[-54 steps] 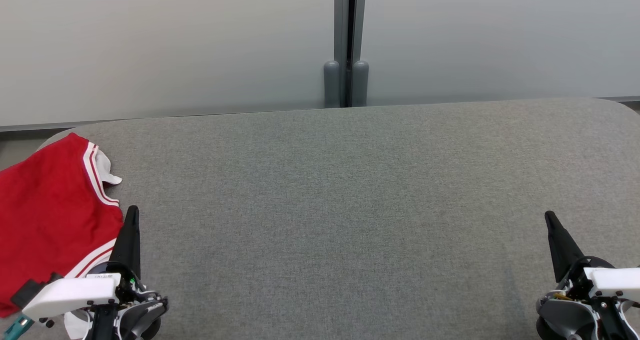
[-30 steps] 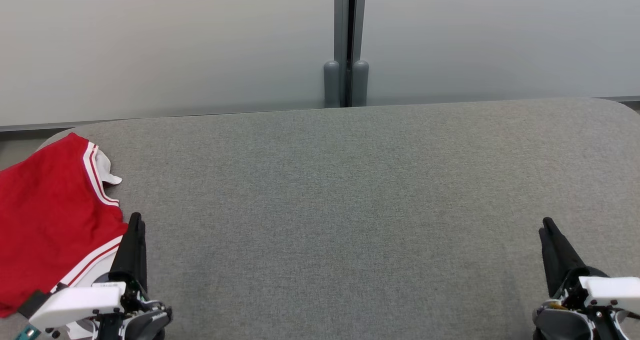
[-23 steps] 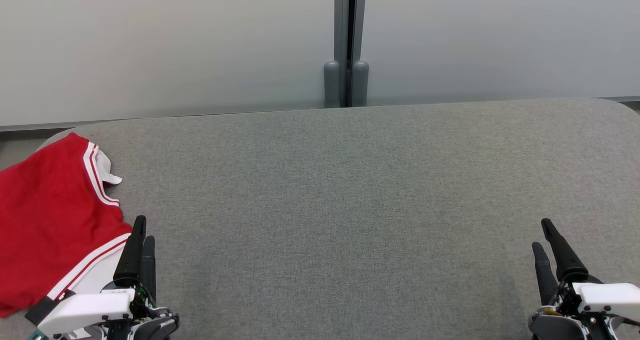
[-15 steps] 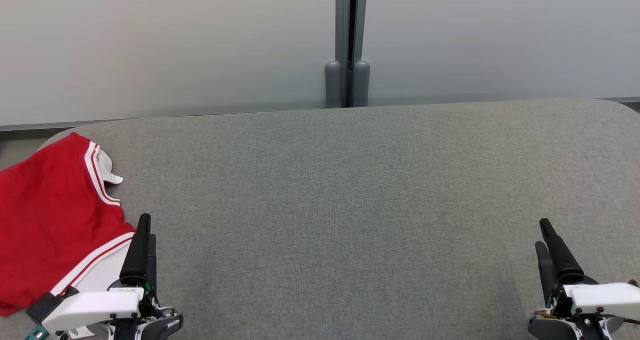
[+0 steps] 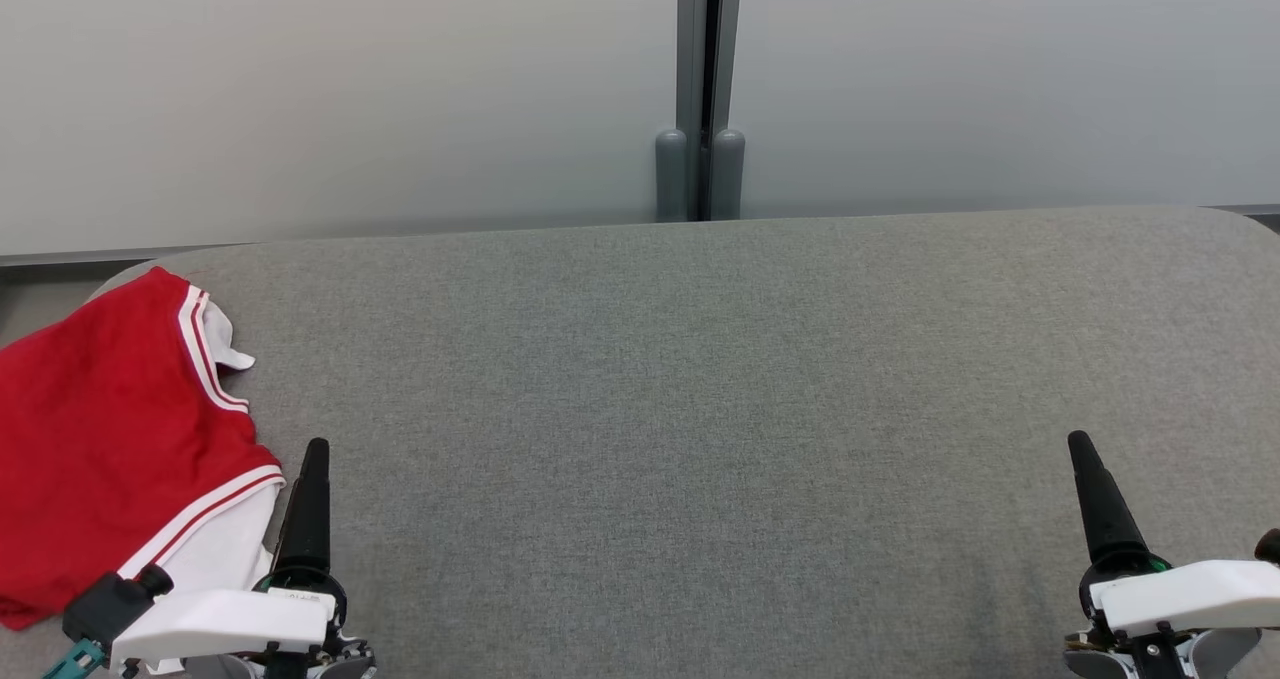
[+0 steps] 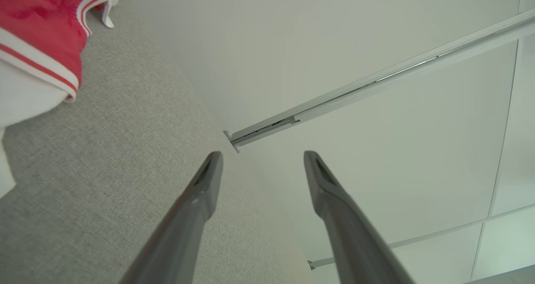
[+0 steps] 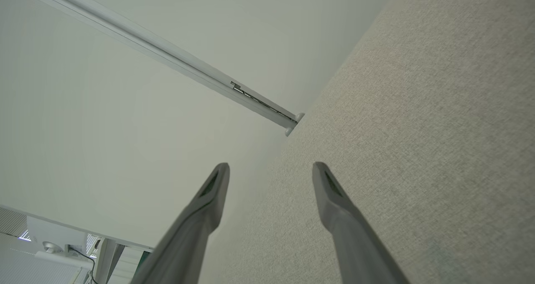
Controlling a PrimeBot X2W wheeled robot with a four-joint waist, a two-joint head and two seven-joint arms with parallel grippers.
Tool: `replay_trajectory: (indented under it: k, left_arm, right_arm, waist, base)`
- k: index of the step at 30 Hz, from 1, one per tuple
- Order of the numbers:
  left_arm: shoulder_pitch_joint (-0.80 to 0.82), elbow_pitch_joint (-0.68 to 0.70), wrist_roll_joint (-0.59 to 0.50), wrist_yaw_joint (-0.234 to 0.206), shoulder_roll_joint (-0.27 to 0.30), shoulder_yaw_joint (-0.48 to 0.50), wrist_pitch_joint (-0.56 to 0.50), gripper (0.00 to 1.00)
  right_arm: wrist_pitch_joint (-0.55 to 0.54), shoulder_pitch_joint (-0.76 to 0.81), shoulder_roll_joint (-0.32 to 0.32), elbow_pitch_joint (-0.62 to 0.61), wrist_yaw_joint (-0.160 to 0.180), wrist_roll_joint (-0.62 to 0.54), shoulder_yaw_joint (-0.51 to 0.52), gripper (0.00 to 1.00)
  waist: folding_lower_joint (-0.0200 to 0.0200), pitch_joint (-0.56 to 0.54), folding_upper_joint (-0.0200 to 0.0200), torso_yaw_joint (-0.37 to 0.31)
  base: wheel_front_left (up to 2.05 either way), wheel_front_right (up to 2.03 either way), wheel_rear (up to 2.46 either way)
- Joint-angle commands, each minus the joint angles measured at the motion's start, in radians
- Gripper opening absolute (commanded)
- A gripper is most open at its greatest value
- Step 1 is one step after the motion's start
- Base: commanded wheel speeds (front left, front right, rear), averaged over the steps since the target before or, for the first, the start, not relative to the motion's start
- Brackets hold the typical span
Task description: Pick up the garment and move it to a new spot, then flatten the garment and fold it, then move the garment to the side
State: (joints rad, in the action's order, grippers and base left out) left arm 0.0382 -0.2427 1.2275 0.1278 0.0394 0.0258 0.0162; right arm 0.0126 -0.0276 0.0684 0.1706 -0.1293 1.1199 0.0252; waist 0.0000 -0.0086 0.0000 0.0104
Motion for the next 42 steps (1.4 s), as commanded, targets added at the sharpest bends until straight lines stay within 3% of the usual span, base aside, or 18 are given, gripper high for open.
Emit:
replay_trajectory:
  k: [1,23,42]
  left_arm:
    - [0.003,0.014,-0.053,0.002,0.012,-0.004,0.01,1.0]
    - [-0.04,0.007,-0.509,-0.069,0.036,-0.026,0.083,1.0]
    - [-0.086,0.03,-0.742,-0.104,0.055,-0.056,0.137,1.0]
  right_arm:
    - [0.014,-0.002,0.018,-0.023,-0.001,-0.051,-0.005,1.0]
    - [0.087,0.024,0.041,-0.027,-0.002,-0.372,-0.073,1.0]
    - [0.141,0.048,0.043,-0.024,-0.002,-0.582,-0.107,1.0]
  waist:
    - [0.0,-0.001,0.0,0.0]
    - [0.0,-0.018,0.0,0.01]
    - [0.0,-0.031,0.0,0.02]
  base:
    - [0.0,0.0,0.0]
    - [0.0,0.0,0.0]
    - [0.0,0.0,0.0]
